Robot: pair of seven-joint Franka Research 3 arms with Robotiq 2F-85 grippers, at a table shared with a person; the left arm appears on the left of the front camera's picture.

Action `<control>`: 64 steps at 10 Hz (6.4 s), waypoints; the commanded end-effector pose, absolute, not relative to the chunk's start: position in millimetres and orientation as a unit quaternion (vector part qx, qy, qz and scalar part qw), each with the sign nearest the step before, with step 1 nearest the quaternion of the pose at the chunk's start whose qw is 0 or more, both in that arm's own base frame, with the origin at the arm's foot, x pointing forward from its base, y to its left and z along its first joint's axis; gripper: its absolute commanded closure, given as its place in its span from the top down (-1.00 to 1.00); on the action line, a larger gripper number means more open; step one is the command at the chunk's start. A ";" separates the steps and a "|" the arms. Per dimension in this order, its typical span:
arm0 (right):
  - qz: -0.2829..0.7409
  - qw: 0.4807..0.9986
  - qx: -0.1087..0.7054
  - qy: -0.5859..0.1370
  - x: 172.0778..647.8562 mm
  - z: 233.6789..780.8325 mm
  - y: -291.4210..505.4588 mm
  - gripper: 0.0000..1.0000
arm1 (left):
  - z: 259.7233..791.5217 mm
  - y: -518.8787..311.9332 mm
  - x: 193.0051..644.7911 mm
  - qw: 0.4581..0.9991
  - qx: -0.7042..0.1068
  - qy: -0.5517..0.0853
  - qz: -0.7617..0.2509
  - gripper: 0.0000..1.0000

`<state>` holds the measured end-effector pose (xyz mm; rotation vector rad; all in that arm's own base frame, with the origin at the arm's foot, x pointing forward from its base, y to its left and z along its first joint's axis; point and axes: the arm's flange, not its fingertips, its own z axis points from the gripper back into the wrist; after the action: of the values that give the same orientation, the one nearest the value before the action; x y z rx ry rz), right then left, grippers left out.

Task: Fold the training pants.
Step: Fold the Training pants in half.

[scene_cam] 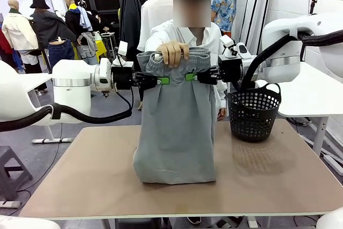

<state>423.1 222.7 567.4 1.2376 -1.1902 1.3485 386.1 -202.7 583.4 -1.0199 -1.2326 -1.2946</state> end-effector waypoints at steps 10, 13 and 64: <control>0.543 0.461 0.506 -0.487 420.7 569.5 223.7 -1.00 | 585.7 -203.1 382.4 0.507 -0.429 -0.522 -0.535 -1.00; 0.543 0.461 0.506 -0.487 420.7 569.5 223.7 -1.00 | 585.7 -203.1 382.4 0.507 -0.429 -0.522 -0.535 -1.00; 0.570 0.430 0.476 -0.513 596.5 570.6 245.2 -1.00 | 574.9 -173.8 573.4 0.507 -0.298 -0.591 -0.552 -1.00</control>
<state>618.7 250.1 561.6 1.1406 -1.2636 1.4533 594.5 -186.0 572.9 -0.6935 -1.4093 -1.3665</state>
